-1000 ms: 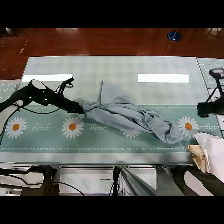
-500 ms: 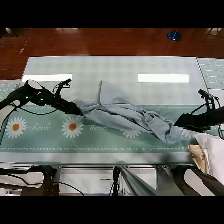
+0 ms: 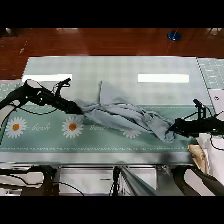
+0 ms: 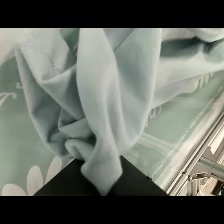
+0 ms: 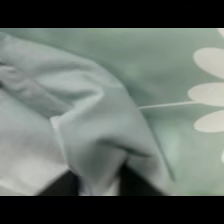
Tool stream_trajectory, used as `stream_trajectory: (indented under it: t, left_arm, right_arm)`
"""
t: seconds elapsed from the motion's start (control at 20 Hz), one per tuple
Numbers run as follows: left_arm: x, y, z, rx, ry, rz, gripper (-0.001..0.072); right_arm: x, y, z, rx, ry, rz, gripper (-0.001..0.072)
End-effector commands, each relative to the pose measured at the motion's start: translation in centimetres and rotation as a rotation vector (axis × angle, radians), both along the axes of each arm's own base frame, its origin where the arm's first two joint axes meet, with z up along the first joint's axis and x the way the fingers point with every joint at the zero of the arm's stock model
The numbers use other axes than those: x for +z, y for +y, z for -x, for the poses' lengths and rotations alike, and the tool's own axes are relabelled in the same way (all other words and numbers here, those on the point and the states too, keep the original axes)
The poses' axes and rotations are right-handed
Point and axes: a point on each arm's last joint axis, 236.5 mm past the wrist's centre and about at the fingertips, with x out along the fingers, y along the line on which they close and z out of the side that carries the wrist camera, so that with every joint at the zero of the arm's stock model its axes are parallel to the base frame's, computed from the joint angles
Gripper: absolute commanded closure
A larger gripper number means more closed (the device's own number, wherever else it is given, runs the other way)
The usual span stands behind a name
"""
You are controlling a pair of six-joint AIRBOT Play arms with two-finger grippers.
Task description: Fold the shirts.
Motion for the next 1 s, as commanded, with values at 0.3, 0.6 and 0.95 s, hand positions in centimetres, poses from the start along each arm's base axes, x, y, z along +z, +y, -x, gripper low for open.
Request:
stream_trajectory:
  t: [0.3, 0.6, 0.95]
  left_arm:
    - [10.3, -0.1, -4.2, -0.027, -0.278, 0.039, 0.0689]
    - [35.1, 3.2, -6.0, 0.119, -1.002, -0.061, 0.0689]
    - [51.9, 4.8, 5.1, 0.285, -1.566, -0.193, 0.0689]
  right_arm:
    - [8.3, 2.6, -3.2, 0.162, -0.212, -0.112, 0.0682]
    - [34.6, 3.3, -9.9, 0.16, -0.949, 0.025, 0.0682]
    - [49.9, 3.4, -6.9, 0.057, -1.247, 0.148, 0.0682]
